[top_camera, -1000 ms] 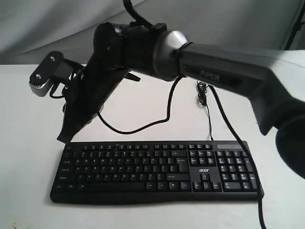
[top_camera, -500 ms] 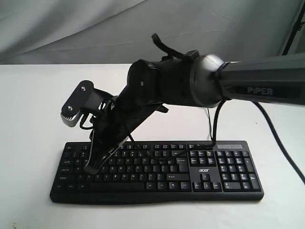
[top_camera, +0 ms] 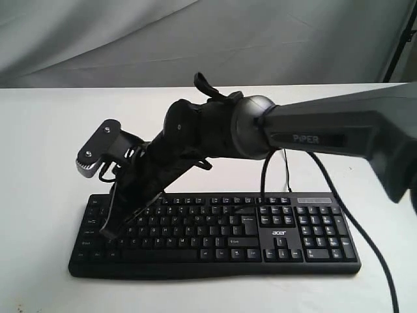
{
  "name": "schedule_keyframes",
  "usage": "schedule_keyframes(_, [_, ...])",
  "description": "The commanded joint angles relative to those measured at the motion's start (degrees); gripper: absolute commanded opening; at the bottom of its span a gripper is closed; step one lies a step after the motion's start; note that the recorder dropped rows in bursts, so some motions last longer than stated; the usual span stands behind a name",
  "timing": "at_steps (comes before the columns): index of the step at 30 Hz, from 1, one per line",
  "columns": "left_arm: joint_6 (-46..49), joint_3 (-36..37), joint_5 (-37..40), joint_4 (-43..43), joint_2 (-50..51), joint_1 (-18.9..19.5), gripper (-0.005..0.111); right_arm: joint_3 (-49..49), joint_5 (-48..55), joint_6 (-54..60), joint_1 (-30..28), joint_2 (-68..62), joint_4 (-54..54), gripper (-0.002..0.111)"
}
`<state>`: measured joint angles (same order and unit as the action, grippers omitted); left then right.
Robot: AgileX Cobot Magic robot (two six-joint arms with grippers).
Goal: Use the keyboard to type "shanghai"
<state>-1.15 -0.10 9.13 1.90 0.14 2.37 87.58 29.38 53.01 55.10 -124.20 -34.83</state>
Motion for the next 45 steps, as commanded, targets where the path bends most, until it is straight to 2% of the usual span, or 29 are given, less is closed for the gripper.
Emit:
schedule_keyframes(1, [-0.2,0.1,-0.3,-0.1,-0.1,-0.4,0.0,3.3,2.5,-0.5,1.0,-2.0,0.2,0.0])
schedule_keyframes(16, [-0.2,0.1,-0.3,-0.1,-0.1,-0.4,0.0,2.7,3.5,-4.7,2.1,-2.6,5.0,0.0])
schedule_keyframes(45, [-0.2,0.1,-0.3,-0.1,-0.1,-0.4,0.0,2.9,3.8,-4.6,2.1,-3.4,6.1,0.0])
